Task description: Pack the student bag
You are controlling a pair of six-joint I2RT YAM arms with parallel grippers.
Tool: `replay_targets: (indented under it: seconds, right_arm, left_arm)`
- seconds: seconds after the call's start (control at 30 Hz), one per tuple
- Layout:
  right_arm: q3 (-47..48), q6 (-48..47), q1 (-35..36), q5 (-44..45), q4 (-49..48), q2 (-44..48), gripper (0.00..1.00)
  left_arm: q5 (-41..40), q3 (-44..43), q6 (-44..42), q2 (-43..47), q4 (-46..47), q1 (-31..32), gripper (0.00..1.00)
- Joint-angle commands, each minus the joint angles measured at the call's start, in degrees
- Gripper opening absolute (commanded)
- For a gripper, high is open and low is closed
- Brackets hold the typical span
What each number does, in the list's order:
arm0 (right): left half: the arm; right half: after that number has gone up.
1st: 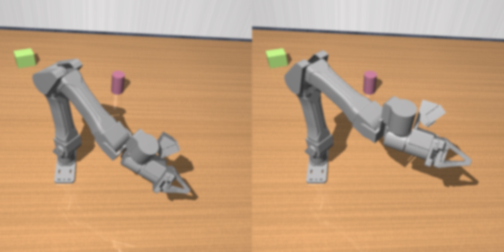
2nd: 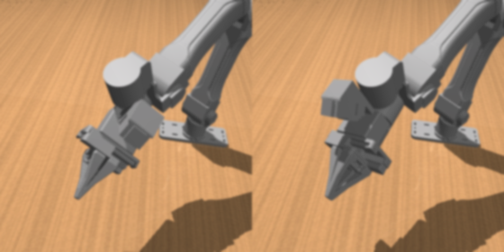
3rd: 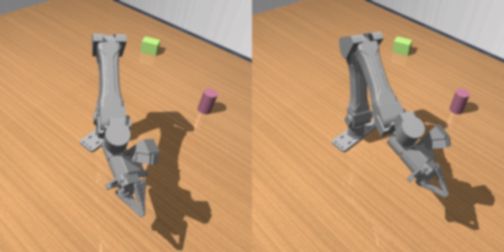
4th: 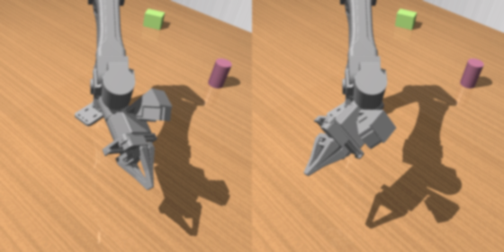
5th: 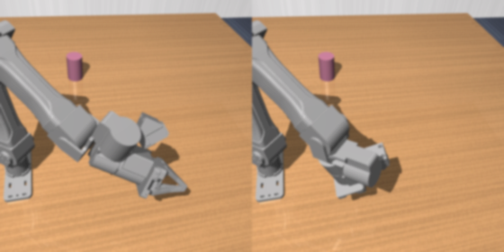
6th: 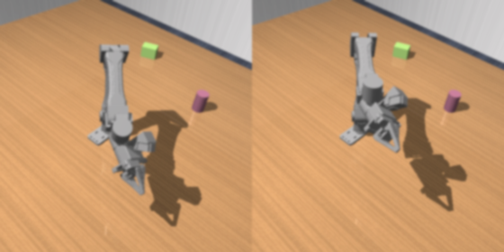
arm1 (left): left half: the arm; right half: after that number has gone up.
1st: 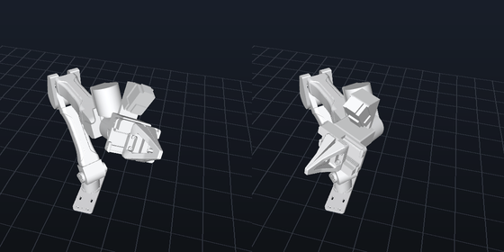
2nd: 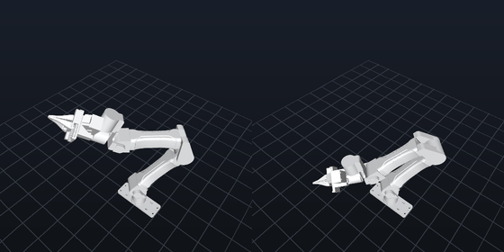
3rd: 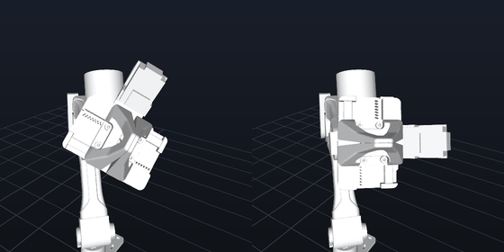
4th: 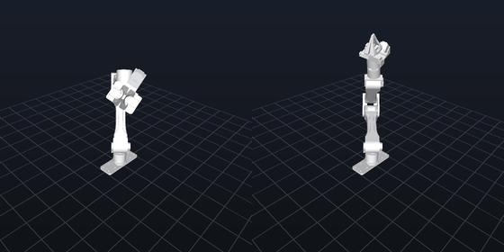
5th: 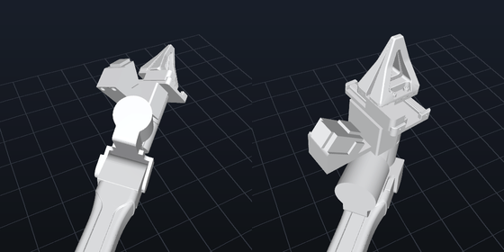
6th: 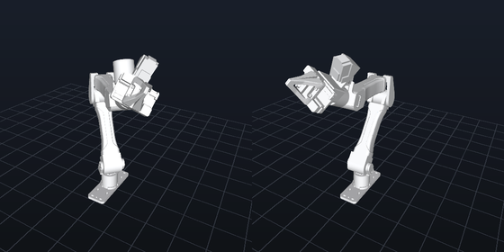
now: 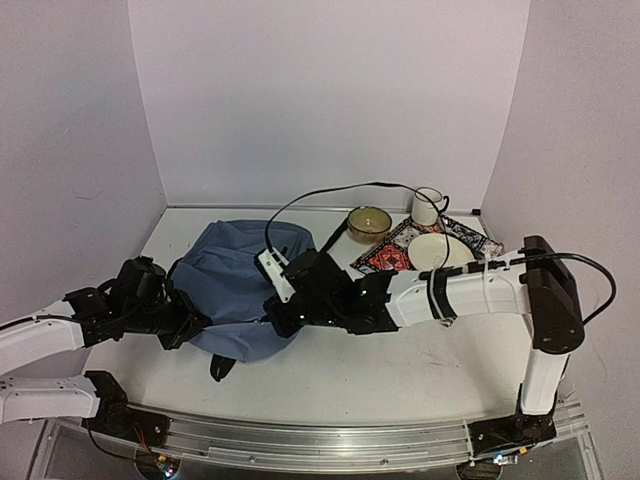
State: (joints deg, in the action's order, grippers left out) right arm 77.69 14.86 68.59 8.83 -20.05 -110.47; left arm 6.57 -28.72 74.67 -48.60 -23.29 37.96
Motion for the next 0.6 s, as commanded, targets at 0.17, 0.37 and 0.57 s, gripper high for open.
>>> replay_targets:
  seconds: [0.17,0.37,0.57]
  right_arm:
    - [-7.80,0.86,-9.14,5.25,-0.16,8.13,0.00]
    - [-8.38,0.19,-13.51,6.67,-0.59,7.49,0.00]
    - [-7.21,0.30,-18.03,5.37,-1.13,4.86,0.00]
  left_arm:
    - [-4.85,-7.73,-6.14,5.38,-12.78,0.10,0.00]
    - [-5.00,-10.26,-7.92,8.27,-19.60,0.10,0.00]
    - [-6.03,-12.98,-7.93,13.17,-25.27,0.09,0.00]
